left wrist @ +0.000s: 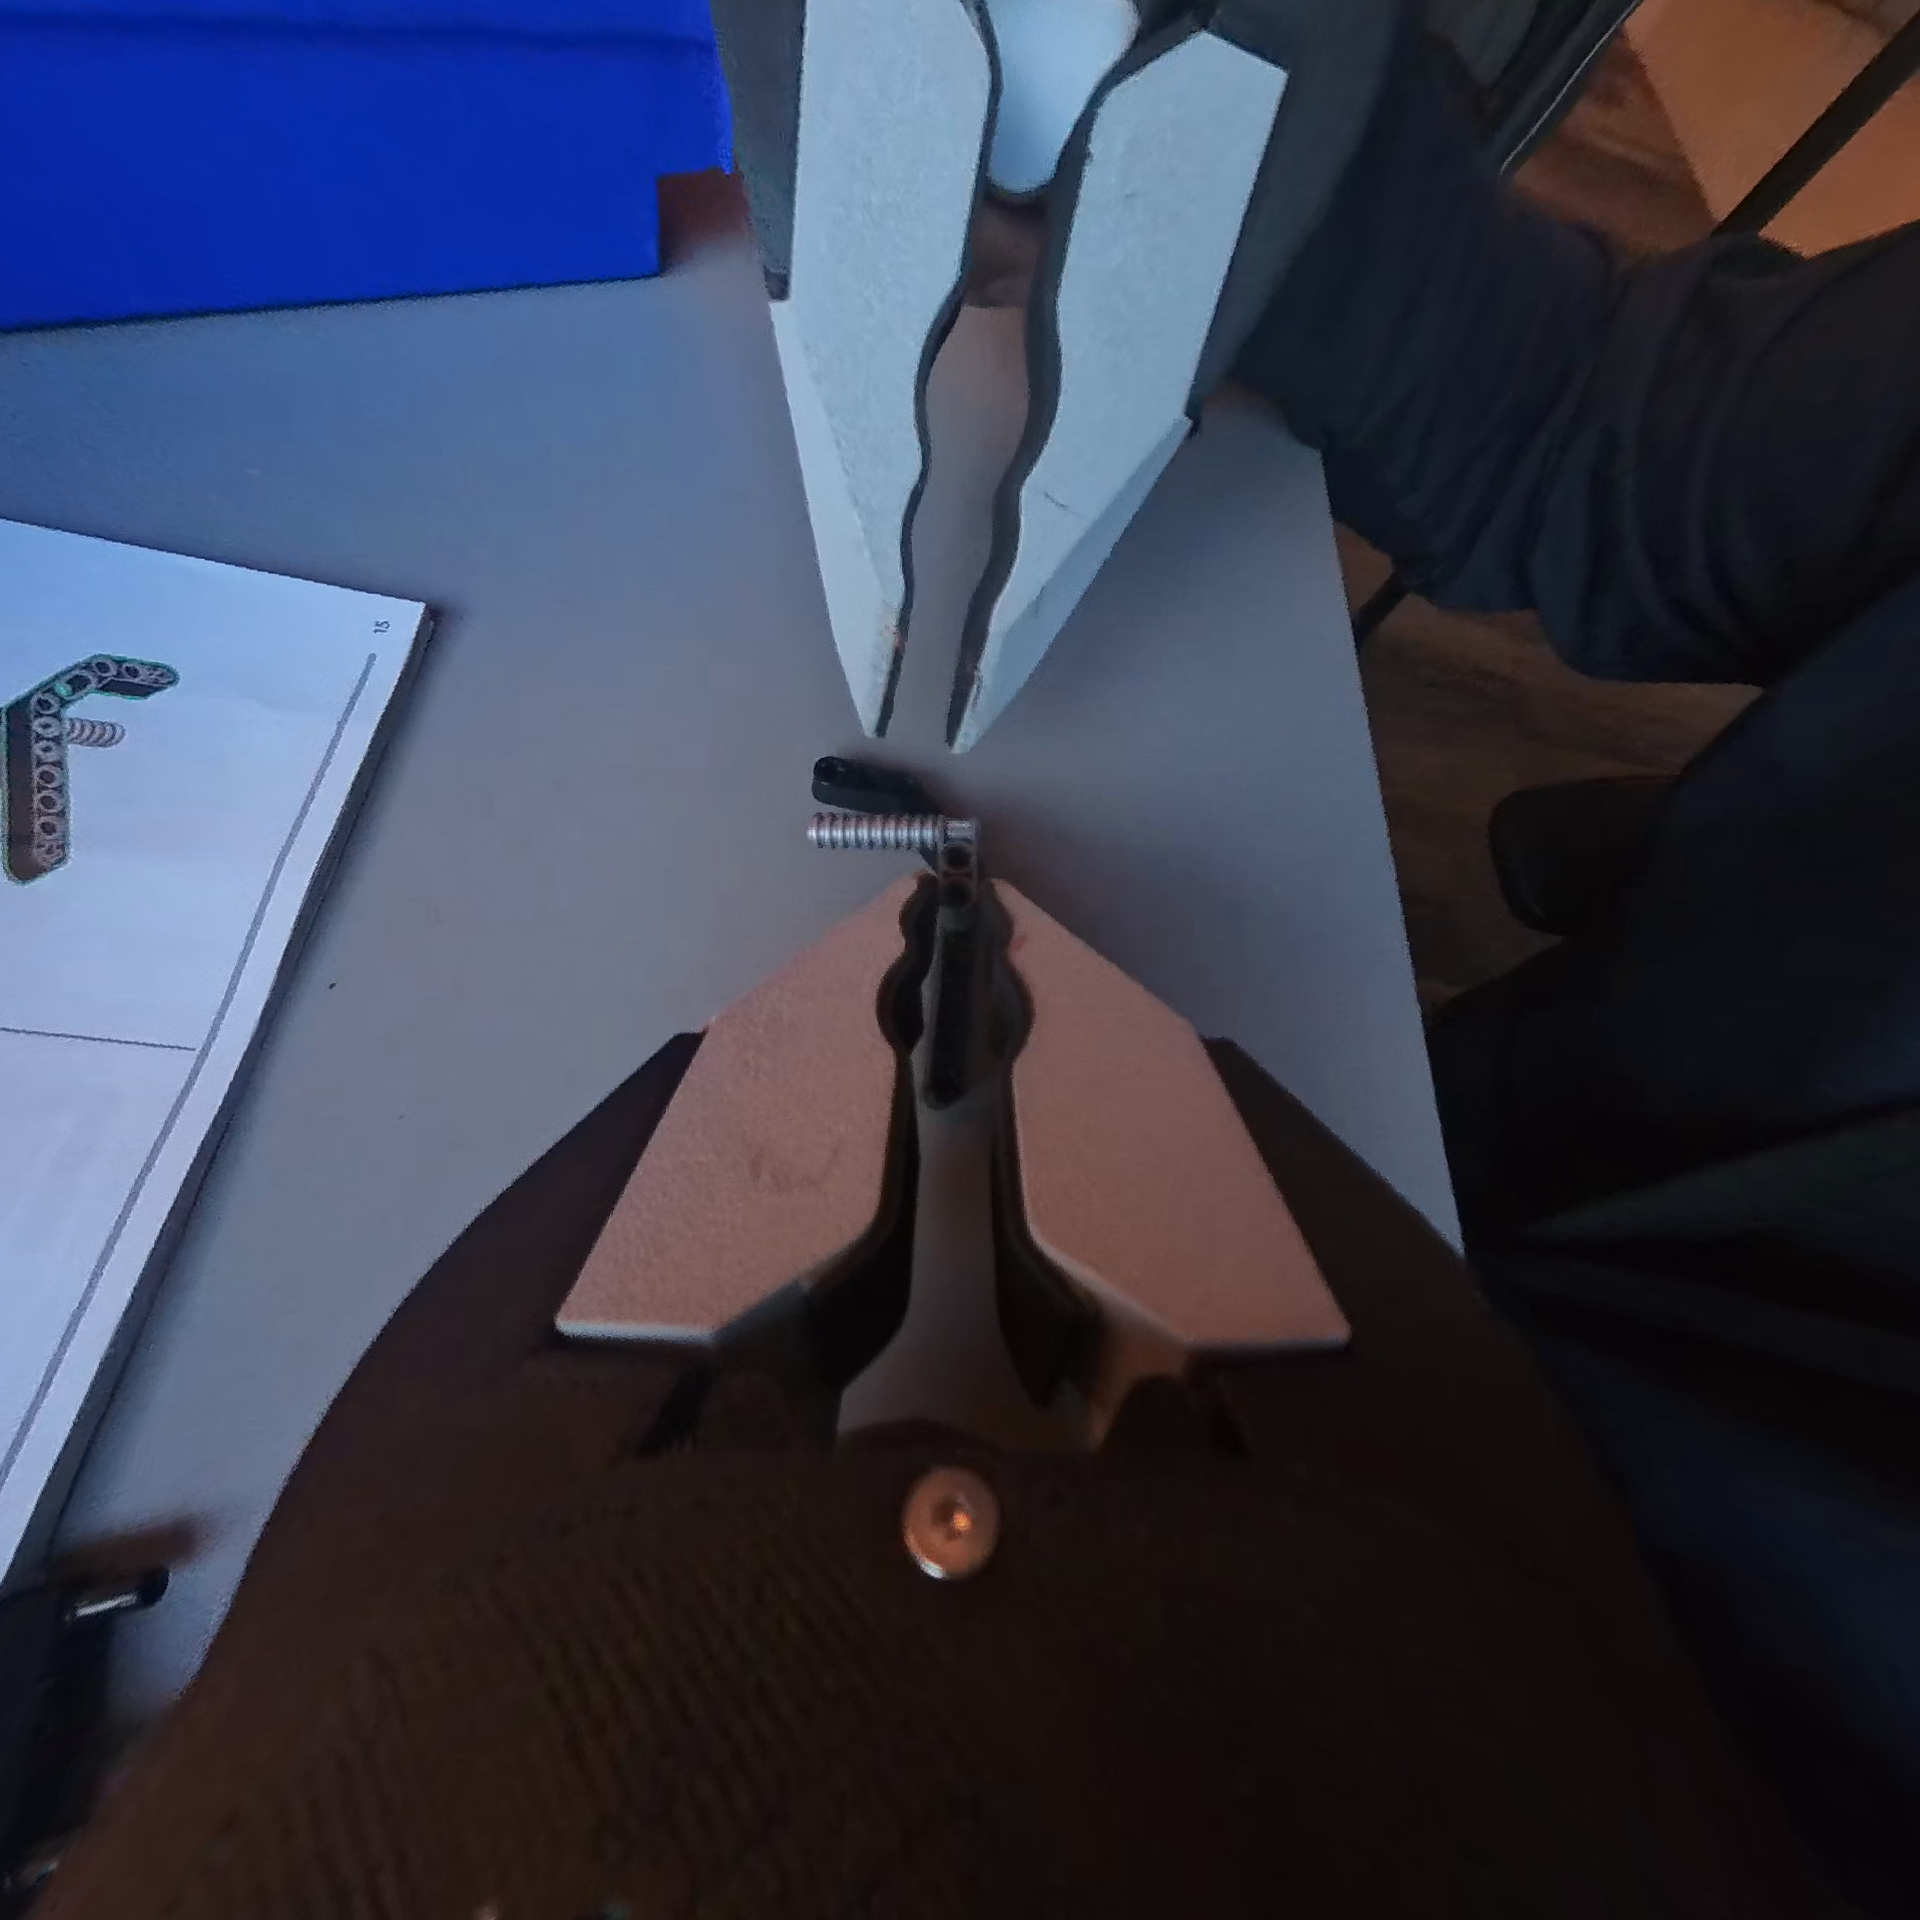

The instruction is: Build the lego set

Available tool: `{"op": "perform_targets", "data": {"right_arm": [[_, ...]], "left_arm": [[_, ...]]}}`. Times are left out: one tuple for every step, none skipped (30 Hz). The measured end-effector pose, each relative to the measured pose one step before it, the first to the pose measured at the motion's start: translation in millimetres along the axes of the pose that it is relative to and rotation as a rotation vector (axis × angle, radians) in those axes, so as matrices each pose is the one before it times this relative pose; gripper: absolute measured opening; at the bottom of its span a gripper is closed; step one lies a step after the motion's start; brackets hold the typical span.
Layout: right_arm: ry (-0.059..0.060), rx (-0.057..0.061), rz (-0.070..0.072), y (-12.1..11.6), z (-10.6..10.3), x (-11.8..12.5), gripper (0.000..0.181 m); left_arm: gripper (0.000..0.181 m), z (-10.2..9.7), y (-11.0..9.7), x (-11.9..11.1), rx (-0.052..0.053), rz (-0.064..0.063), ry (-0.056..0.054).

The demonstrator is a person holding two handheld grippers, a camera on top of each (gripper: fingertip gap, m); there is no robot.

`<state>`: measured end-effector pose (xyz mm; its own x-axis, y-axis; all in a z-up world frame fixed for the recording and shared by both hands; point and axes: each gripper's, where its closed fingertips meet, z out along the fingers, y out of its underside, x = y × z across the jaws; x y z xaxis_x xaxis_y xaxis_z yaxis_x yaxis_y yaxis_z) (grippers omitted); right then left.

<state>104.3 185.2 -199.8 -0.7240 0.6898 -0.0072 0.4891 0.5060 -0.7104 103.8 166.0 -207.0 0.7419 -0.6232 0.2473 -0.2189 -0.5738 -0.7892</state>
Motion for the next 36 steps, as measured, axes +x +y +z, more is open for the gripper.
{"op": "perform_targets", "data": {"right_arm": [[-0.0017,-0.0013,-0.0006,0.09,0.72,-0.39,0.009],[-0.0011,-0.0006,-0.0018,-0.11,0.58,-0.44,0.009],[-0.0004,0.0,-0.002,-0.22,0.79,-0.32,0.009],[-0.0006,-0.0002,-0.0017,-0.29,0.88,-0.37,0.009],[-0.0016,-0.0012,-0.0016,-0.1,0.75,-0.45,0.009],[-0.0014,-0.002,-0.0015,0.14,0.85,-0.42,0.009],[-0.0006,-0.0011,-0.0012,0.04,0.61,-0.26,0.009],[-0.0019,0.0004,-0.0012,-0.25,0.65,-0.45,0.009],[-0.0035,0.0005,-0.0011,-0.22,0.61,-0.75,0.009],[-0.0029,-0.0008,-0.0004,-0.01,0.63,-0.49,0.009],[-0.0029,-0.0015,0.0002,0.04,0.63,-0.46,0.009],[-0.0032,-0.0012,0.0001,0.12,0.67,-0.57,0.009],[-0.0035,-0.0005,-0.0004,-0.11,0.71,-0.64,0.01],[-0.0046,-0.001,-0.0009,-0.02,0.8,-0.82,0.01],[-0.0029,-0.0028,-0.0014,0.29,0.62,-0.62,0.01],[0.0005,-0.0047,-0.0015,0.65,0.38,0.01,0.01],[0.0021,-0.0047,-0.0008,0.93,-0.04,0.36,0.01],[0.0035,-0.0015,0.0004,0.44,-0.61,0.64,0.01],[0.0024,0.0028,0.0015,-0.3,-1.15,0.58,0.01],[-0.0042,0.0067,0.0017,-0.95,-1.2,-0.5,0.01],[-0.0099,0.0067,0.0009,-0.98,-0.89,-1.59,0.012],[-0.0103,0.001,-0.0002,-0.18,-0.45,-1.81,0.014],[-0.0048,-0.0073,-0.0013,1.11,0.11,-0.9,0.017],[0.0035,-0.0117,-0.0033,2.05,0.04,0.36,0.019],[0.0064,-0.0089,-0.0042,1.86,-0.24,0.7,0.02],[0.0025,-0.0036,-0.0008,1.25,-0.69,0.34,0.021],[-0.0026,0.0003,0.0052,0.54,-0.96,-0.18,0.022],[-0.0068,-0.0003,0.0097,0.4,-0.68,-0.47,0.026],[-0.0037,-0.0072,0.0091,1.31,-0.18,-0.08,0.032],[0.0081,-0.0131,0.0032,2.08,0.56,1.44,0.035],[0.0132,-0.0132,-0.0043,2.12,1.1,1.72,0.036],[0.0083,-0.0118,-0.0077,1.97,1.43,0.76,0.036],[0.0038,-0.0116,-0.0065,1.68,1.51,-0.04,0.036],[0.0036,-0.011,-0.0044,1.44,1.38,0.2,0.036],[0.0022,-0.0083,-0.0035,1.08,1.16,0.05,0.035],[0.0,-0.0057,-0.0027,0.85,0.83,-0.2,0.035]], "left_arm": [[0.005,-0.36,-0.21,-0.26,0.002,-0.007,0.0039],[0.004,-0.1,-0.17,-0.26,0.0012,-0.0044,0.0016],[0.004,0.11,0.1,-0.24,-0.0005,-0.0021,0.0],[0.005,0.22,0.29,-0.08,-0.0025,-0.0004,-0.0001],[0.005,0.24,0.41,-0.01,-0.0033,0.0005,-0.0007],[0.005,0.37,0.26,-0.01,-0.0023,0.0013,-0.0008],[0.005,0.12,0.14,0.15,-0.0012,0.0015,-0.0007],[0.005,0.12,0.08,0.03,-0.001,0.0013,-0.0007],[0.005,0.05,0.06,0.15,-0.0003,0.0014,0.0003],[0.005,0.06,0.05,0.1,-0.0002,0.0017,0.0001],[0.004,0.03,0.07,0.52,-0.0009,0.0026,0.0019],[0.005,0.19,0.15,0.54,-0.0012,0.0037,0.0017],[0.005,0.17,0.12,0.51,-0.0011,0.005,0.0],[0.005,0.17,-0.05,0.46,-0.0007,0.0083,-0.0016],[0.005,0.26,-0.09,0.53,-0.0013,0.0113,-0.0023],[0.005,0.26,0.0,0.52,-0.0007,0.0107,-0.0034],[0.005,0.23,-0.13,0.33,-0.0006,0.0086,-0.0029],[0.005,0.16,-0.05,0.61,-0.0004,0.0065,0.0003],[0.005,0.04,0.12,0.47,-0.0006,0.0022,0.002],[0.005,-0.07,-0.01,0.39,0.0,-0.0006,0.004],[0.005,-0.23,-0.29,0.28,0.0022,-0.0018,0.0045],[0.004,-0.4,-0.36,-0.06,0.0035,-0.0031,0.0035],[0.005,-0.44,-0.57,-0.06,0.0036,-0.0012,0.0036],[0.005,-0.75,-0.2,-0.41,0.003,0.003,0.0009],[0.004,-1.06,-0.27,-0.87,0.003,0.0071,-0.0032],[0.004,-1.07,-0.29,-0.61,0.0042,0.0092,-0.0023],[0.005,-1.08,-0.1,0.01,0.0033,0.0082,0.0018],[0.005,-0.65,0.04,0.53,0.0012,0.0056,0.0044],[0.005,-0.17,-0.11,0.69,0.001,0.0022,0.0064],[0.004,-0.05,0.09,0.77,-0.0006,0.001,0.006],[0.005,0.07,0.16,0.44,-0.0012,0.0054,0.0029],[0.005,-0.02,-0.07,0.54,0.0002,0.0106,-0.0001],[0.005,0.0,-0.11,0.56,-0.0001,0.0129,-0.0015],[0.005,0.16,0.14,0.54,-0.0018,0.0119,-0.0014],[0.005,0.46,0.41,0.27,-0.0042,0.008,-0.0018],[0.005,0.63,0.71,-0.05,-0.0059,0.0041,-0.0023]]}}
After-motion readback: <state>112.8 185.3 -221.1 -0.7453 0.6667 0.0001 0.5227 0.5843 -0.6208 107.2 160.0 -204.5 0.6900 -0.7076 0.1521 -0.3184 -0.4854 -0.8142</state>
